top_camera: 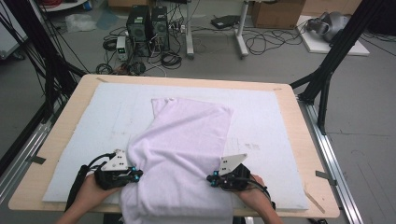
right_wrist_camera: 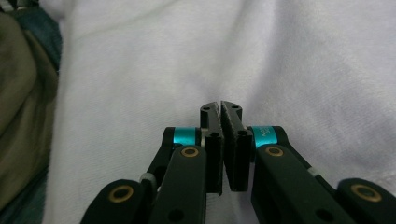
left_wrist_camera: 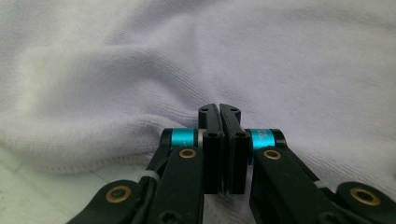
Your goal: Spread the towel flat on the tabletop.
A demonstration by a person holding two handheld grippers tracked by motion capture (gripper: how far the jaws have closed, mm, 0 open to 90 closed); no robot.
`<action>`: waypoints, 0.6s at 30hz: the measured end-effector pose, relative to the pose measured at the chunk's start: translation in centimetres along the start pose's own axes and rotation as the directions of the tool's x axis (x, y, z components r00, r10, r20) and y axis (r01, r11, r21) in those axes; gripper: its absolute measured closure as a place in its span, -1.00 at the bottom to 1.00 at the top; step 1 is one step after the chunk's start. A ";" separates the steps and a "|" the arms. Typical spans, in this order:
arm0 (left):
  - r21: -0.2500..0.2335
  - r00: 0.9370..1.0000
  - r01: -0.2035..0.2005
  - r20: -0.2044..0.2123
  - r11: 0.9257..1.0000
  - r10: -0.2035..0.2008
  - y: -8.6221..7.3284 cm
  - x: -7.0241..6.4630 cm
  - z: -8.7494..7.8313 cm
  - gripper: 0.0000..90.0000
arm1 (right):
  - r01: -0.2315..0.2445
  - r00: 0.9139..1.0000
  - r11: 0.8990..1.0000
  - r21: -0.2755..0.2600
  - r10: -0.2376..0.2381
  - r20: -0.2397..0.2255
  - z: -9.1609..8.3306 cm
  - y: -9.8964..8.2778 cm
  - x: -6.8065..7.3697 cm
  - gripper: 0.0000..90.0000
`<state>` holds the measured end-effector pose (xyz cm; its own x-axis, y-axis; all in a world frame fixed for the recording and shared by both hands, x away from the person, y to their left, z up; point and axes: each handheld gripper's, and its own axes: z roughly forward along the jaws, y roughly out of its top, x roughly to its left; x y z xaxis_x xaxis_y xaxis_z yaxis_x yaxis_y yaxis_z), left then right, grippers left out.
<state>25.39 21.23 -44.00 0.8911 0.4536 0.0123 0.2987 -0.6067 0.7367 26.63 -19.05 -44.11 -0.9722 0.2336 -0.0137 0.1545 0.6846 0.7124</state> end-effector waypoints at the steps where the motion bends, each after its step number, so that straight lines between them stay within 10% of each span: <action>1: -0.007 1.000 0.001 0.001 1.000 -0.001 -0.3 -0.4 -0.5 0.95 | 0.004 1.000 1.000 -0.001 -0.004 -0.012 -0.2 0.0 0.3 0.97; 8: -0.078 1.000 -0.025 0.017 0.997 0.026 -1.3 -3.4 -4.1 0.95 | 0.001 0.995 0.996 -0.086 -0.010 -0.104 -2.8 -0.6 4.0 0.91; 10: -0.089 0.999 -0.037 -0.009 0.995 0.037 -1.1 -3.7 -4.6 0.68 | -0.023 0.995 0.992 -0.122 0.010 -0.103 -3.7 -0.4 4.4 0.74; 18: -0.055 0.997 0.012 -0.075 0.998 -0.016 -0.1 -0.6 -1.9 0.35 | -0.047 0.996 0.995 -0.093 0.054 0.069 -3.5 -0.1 0.7 0.44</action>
<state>24.15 22.26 -42.75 0.8578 0.5114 0.0511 0.2903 -0.5643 0.7729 25.30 -21.40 -41.73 -0.9481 0.3171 -0.0235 0.1832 0.6053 0.7746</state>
